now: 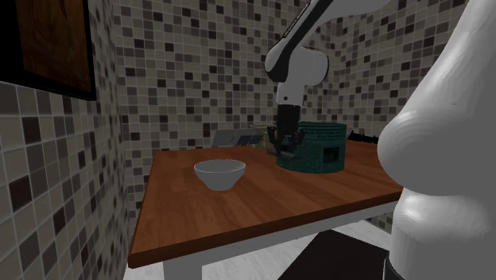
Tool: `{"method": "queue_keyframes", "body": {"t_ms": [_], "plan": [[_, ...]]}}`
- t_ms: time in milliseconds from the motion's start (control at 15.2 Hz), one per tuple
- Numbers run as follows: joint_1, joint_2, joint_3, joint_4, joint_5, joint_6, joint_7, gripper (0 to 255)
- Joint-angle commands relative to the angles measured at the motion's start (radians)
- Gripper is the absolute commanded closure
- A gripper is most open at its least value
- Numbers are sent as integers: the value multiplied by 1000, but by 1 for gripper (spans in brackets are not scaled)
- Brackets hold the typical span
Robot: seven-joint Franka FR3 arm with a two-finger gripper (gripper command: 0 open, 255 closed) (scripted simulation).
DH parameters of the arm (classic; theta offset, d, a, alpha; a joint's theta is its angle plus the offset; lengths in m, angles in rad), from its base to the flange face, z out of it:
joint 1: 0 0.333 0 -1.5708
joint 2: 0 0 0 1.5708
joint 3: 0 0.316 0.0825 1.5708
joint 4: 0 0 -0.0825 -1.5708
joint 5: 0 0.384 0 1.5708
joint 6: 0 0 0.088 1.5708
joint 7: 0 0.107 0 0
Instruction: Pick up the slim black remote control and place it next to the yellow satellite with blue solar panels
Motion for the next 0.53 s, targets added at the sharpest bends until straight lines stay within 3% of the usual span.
{"method": "queue_keyframes", "body": {"t_ms": [0,462], "plan": [[-2,-15,2,16,-4,-31,3,255],[-4,-54,11,80,-11,-132,16,255]]}}
